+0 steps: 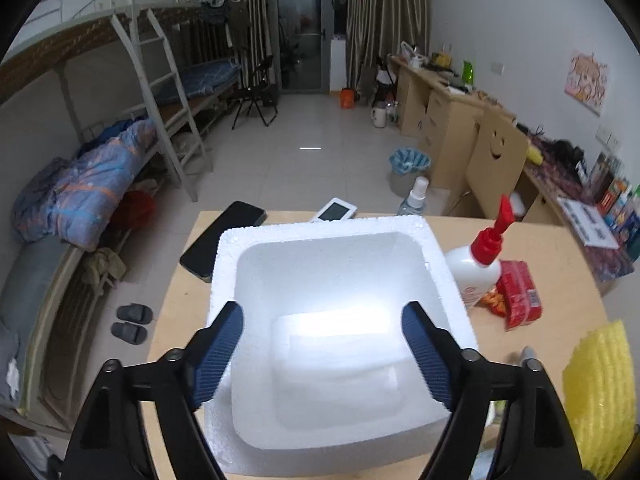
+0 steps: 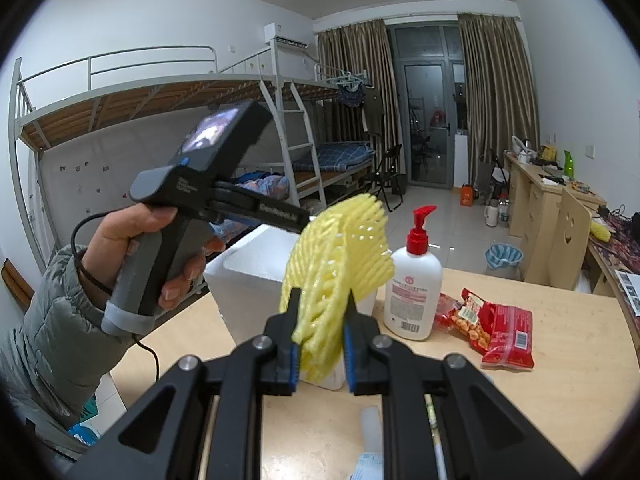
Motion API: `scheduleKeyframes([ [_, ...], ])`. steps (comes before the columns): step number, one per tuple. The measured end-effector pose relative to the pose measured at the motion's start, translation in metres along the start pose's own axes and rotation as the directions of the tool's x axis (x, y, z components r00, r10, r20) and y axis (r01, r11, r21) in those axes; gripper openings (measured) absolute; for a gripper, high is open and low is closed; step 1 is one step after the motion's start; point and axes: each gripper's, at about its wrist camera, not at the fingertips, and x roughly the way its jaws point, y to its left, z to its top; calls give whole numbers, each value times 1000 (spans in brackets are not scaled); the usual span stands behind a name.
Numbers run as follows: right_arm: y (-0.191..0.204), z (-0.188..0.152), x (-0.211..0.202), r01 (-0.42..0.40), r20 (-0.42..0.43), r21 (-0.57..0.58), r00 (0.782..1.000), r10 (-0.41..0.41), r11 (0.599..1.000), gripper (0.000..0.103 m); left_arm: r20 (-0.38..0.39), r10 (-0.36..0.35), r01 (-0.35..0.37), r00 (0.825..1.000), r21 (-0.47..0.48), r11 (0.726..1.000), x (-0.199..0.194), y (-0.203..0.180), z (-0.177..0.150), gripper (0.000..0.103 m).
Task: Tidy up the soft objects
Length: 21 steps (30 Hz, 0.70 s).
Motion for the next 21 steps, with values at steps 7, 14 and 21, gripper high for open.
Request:
scheduleKeyframes([
  [7,1,-2,-2,2,3,0,1000,-2,1000,20,61,9,-7,998,-32,999,-16,8,-6,89],
  [14,5,-2,-6,-1,8,-10,1000,1,1000,20,85,28,-30,996,27,999,-30,-3,-20,89],
  [21,4,-4,-9,-5,15,-10,1000,5,1000,20,246,30,-27,969,-15,1000,-79,6,-50,91],
])
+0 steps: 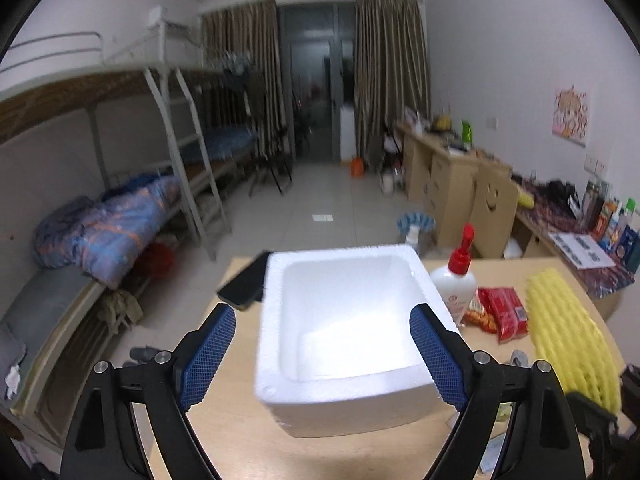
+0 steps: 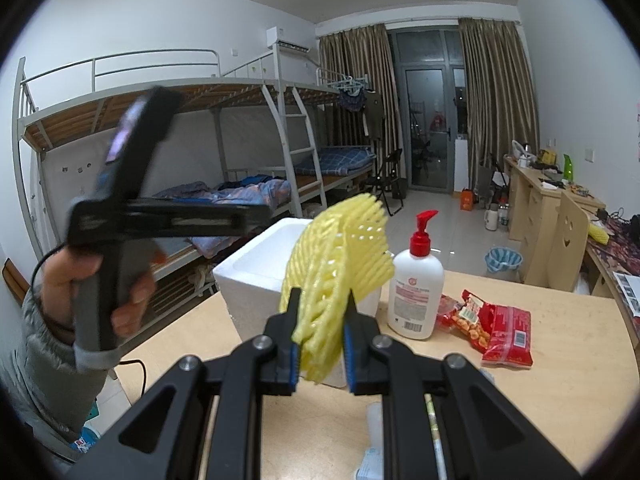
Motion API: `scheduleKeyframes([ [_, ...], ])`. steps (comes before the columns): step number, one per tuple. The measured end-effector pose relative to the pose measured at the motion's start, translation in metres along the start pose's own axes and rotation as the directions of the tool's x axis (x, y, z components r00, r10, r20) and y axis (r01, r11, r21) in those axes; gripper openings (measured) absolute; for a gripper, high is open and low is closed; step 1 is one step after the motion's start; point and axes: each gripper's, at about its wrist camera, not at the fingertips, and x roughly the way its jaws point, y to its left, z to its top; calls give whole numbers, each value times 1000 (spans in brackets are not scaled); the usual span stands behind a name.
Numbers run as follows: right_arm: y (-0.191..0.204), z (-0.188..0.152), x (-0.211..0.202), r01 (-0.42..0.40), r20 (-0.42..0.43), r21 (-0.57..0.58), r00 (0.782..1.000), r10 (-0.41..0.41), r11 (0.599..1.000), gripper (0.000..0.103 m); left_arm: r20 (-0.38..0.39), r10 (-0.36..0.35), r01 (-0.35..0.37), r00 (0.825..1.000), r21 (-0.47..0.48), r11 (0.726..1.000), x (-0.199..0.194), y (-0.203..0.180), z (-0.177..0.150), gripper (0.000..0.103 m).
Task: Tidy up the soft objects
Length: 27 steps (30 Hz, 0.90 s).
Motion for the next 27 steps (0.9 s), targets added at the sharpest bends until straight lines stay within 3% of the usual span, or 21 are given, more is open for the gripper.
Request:
scheduleKeyframes([
  [5,6,0,5,-16,-1,-8,1000,16,1000,20,141,33,-32,989,-9,999,-41,7,-22,96],
  [10,13,4,13,-27,-3,-23,1000,27,999,20,225,87,-79,971,-43,996,-62,14,-49,96],
  [13,19,9,18,-26,1,-38,1000,26,999,20,251,119,-108,961,-54,993,-70,17,-63,103],
  [17,25,15,28,-17,2,-66,1000,17,998,20,284,154,-136,946,-81,987,-80,25,-77,103],
  [27,47,32,59,-43,-22,-146,999,41,988,20,256,216,-186,942,-138,973,-72,46,-85,103],
])
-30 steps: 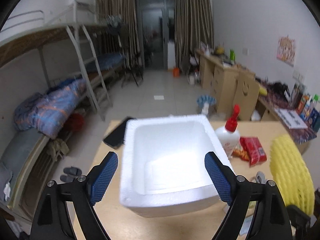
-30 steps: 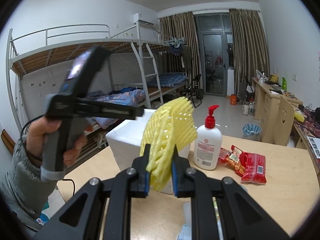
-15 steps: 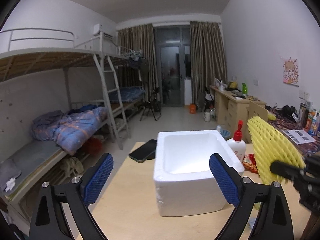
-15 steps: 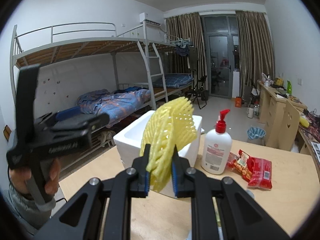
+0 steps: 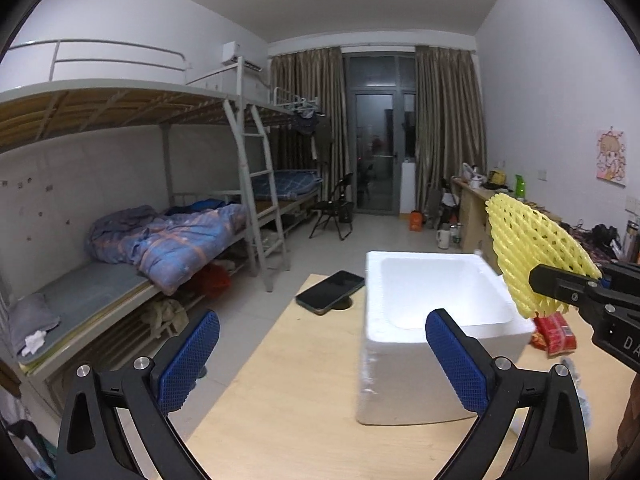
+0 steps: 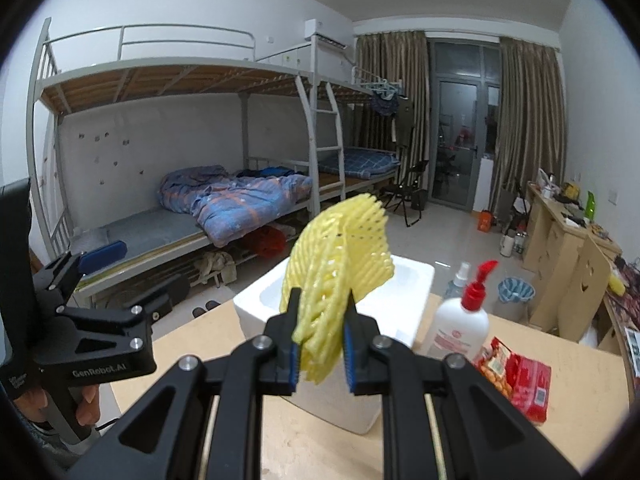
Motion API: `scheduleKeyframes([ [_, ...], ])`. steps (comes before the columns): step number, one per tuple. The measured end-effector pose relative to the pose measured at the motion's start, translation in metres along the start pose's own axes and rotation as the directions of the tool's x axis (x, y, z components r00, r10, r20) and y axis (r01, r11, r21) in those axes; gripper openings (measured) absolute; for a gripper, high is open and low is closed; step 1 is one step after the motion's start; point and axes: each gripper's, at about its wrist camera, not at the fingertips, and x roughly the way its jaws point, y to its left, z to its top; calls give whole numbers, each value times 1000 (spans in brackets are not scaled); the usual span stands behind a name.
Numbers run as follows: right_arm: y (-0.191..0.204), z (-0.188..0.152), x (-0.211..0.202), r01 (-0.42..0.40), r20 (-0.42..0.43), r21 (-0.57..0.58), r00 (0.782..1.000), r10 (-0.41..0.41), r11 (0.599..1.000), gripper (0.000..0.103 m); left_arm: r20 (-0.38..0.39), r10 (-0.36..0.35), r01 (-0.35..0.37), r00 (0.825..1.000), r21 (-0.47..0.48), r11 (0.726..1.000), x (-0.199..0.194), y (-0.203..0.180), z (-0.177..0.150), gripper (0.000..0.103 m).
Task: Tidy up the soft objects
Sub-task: 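Lower the yellow net into the foam box and open the right gripper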
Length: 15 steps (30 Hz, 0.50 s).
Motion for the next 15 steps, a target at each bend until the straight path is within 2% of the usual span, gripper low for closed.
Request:
scheduleKeyframes([
  [5,-2,9,27,-21,-31,11,999,21,1000,20,-19,53,-53,998,-1,999,12,13,-5,103],
  [11,-8,14,60,-26,-92,37,995,29,999,20,-40,61,-62,997,-40,997,23,26,-8,103],
  [15,-11,15,75,-25,-126,55,992,32,998,20,-46,67,-68,997,-26,997,29,26,-9,103],
])
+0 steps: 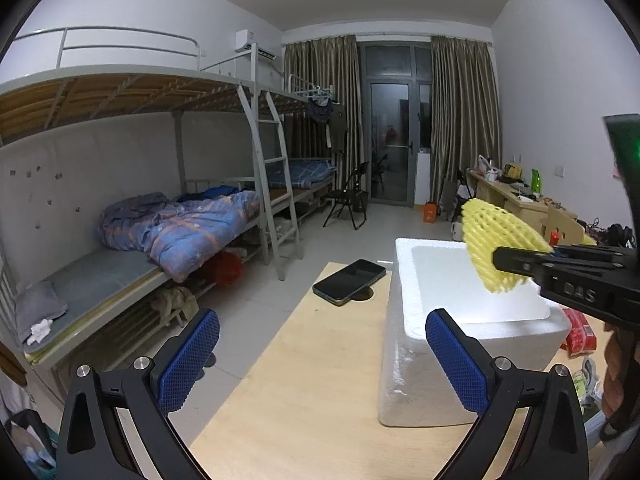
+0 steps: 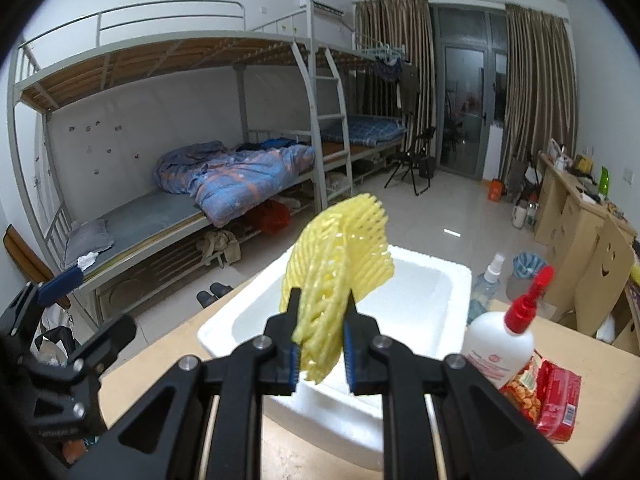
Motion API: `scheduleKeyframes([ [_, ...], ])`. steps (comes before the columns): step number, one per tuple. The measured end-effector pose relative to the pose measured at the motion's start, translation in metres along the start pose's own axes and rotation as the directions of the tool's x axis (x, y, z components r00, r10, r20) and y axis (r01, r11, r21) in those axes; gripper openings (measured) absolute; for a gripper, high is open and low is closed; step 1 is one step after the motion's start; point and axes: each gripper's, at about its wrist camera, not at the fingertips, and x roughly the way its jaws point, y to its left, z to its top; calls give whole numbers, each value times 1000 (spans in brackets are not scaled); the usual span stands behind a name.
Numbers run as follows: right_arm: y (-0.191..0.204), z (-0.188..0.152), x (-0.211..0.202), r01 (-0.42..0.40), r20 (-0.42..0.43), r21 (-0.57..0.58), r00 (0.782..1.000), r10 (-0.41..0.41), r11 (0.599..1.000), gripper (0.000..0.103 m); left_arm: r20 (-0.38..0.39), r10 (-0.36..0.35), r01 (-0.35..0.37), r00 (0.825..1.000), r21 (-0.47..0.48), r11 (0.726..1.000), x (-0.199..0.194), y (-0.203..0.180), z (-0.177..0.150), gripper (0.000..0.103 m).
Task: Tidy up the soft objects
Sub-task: 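Lower the yellow net into the foam box and open the right gripper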
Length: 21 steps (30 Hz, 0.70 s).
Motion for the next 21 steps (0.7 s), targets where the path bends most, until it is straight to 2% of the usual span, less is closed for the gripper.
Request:
scheduleKeyframes([
  [6,5,-1,14,4,-55,-1,998,-4,1000,21,-19,-16,16,1000,8,1000,6,-1,-4,103],
  [13,3,0,17,21,-72,3,997,-21,1000,22,-34,-36,36,999,15,999,9,-2,-8,103],
  [15,3,1,17,22,-86,-3,996,-22,1000,38,-35,-39,39,999,16,999,9,-1,-8,103],
  [17,4,1,15,37,-74,-1,997,-37,999,70,-35,-46,47,998,14,999,8,-1,-8,103],
  [19,4,1,8,54,-41,-3,998,-54,999,79,-34,-53,53,998,15,998,7,-1,-8,103],
  [21,3,2,5,61,-34,-4,998,-62,998,82,-31,-54,54,998,15,998,6,-1,-7,103],
])
